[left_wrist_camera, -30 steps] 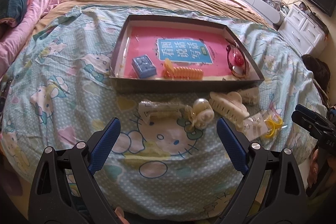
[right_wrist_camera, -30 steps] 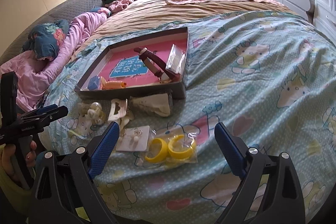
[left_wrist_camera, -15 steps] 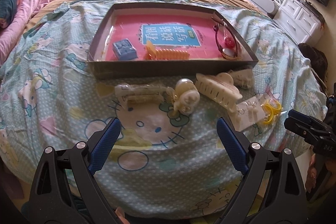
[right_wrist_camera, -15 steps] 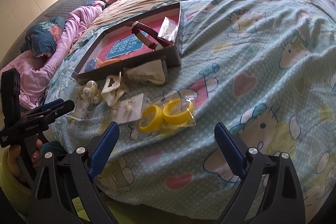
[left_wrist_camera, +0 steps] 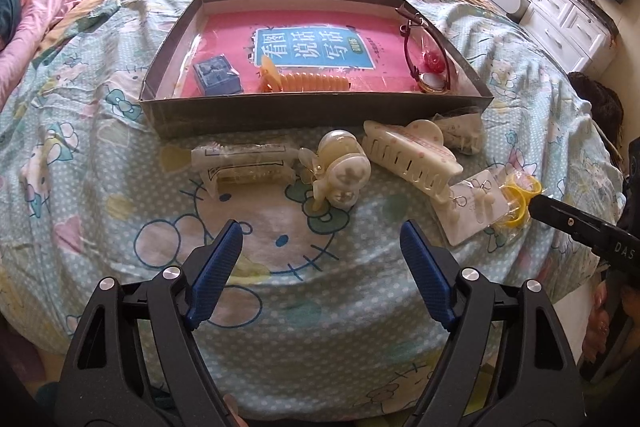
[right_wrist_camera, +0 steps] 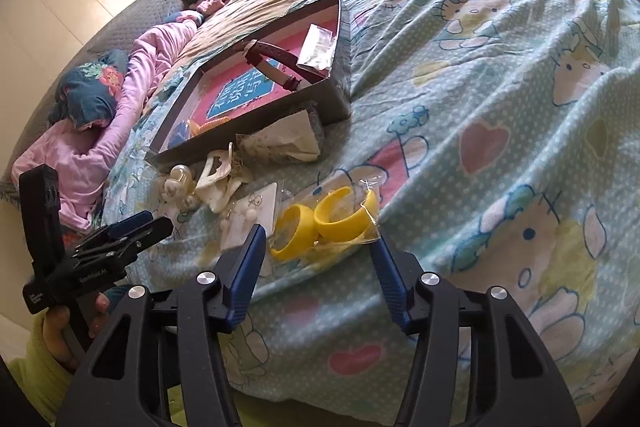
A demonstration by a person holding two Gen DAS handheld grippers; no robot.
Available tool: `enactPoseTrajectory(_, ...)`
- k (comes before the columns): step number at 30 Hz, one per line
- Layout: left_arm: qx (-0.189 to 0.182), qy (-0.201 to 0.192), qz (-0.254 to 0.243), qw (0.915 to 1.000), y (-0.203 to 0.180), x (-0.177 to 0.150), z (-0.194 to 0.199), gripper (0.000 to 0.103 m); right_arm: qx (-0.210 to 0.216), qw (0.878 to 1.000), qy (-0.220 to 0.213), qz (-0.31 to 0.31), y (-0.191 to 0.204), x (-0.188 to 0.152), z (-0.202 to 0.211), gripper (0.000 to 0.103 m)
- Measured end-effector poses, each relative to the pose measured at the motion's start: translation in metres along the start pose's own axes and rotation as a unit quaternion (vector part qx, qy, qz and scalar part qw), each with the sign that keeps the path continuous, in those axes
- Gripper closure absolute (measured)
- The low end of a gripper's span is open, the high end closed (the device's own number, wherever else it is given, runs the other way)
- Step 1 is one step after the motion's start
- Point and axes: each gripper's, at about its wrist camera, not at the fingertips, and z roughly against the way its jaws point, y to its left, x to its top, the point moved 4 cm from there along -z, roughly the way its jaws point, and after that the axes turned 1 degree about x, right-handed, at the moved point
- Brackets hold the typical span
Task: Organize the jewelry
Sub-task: 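Grasp the white round clip with the left tool while the right tool grasps the yellow bangle bag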
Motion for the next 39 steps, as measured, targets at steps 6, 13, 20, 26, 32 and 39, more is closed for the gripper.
enactPoseTrajectory(6, 0.0, 0.0, 0.001, 1.0, -0.001, 0.004, -0.004, 0.03, 0.008, 1.0, -0.001, -0.009, -0.002, 0.009, -0.01, 0.056)
enactPoseTrajectory(13, 0.002, -0.003, 0.008, 1.0, -0.002, 0.013, -0.012, 0.03, 0.022, 0.999, -0.005, -0.039, -0.014, 0.024, -0.023, 0.069)
enactPoseTrajectory(20, 0.001, 0.003, 0.024, 0.9997, 0.001, 0.02, -0.023, 0.03, 0.03, 0.998, -0.018, -0.046, -0.022, 0.034, -0.022, 0.071)
enactPoseTrajectory(26, 0.002, 0.013, 0.033, 0.9994, 0.003, 0.022, -0.033, 0.04, 0.016, 0.998, -0.038, -0.04, -0.028, 0.046, -0.011, 0.071)
enactPoseTrajectory(32, 0.002, 0.013, 0.039, 0.9991, 0.005, 0.026, -0.036, 0.077, -0.001, 0.998, -0.055, -0.027, -0.029, 0.057, 0.0, 0.071)
enactPoseTrajectory(39, 0.001, 0.005, 0.021, 0.9998, 0.0, 0.024, -0.023, 0.08, -0.012, 0.998, -0.068, -0.002, -0.02, 0.064, 0.007, 0.071)
